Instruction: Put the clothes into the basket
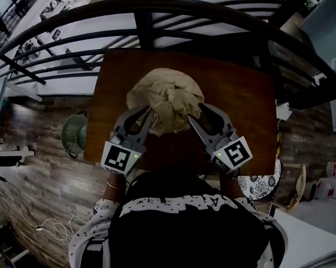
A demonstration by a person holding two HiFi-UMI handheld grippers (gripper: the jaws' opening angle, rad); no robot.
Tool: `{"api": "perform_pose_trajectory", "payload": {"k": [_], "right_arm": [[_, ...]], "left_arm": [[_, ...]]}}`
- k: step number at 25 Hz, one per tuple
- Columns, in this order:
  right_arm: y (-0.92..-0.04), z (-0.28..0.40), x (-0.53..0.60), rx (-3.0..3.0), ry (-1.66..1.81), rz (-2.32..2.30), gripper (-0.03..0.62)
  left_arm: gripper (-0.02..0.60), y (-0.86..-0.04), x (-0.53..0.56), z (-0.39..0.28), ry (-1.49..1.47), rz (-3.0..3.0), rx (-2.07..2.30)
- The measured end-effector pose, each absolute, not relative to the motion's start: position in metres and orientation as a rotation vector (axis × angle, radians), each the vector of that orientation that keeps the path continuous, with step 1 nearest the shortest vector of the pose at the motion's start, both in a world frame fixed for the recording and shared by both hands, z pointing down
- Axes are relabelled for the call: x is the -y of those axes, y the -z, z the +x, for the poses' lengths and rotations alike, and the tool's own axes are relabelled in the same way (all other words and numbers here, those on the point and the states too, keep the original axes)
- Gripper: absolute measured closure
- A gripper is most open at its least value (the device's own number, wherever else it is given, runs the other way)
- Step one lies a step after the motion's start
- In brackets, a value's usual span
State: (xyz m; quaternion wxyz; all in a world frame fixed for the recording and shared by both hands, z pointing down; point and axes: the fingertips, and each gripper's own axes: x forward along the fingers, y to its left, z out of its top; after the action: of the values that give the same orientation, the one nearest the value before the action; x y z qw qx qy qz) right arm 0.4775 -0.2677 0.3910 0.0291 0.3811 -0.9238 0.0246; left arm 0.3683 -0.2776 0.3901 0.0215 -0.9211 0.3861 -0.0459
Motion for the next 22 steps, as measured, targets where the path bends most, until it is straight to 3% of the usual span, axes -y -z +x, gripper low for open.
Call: {"api": "perform_pose_trajectory", "payload": {"k": [22], "right_arm": [[-0.437, 0.504, 0.279, 2.838, -0.111, 1.05, 0.428]], "left_arm": [[0.565, -0.428, 0.286, 0.365, 0.224, -2.805, -1.392]]}}
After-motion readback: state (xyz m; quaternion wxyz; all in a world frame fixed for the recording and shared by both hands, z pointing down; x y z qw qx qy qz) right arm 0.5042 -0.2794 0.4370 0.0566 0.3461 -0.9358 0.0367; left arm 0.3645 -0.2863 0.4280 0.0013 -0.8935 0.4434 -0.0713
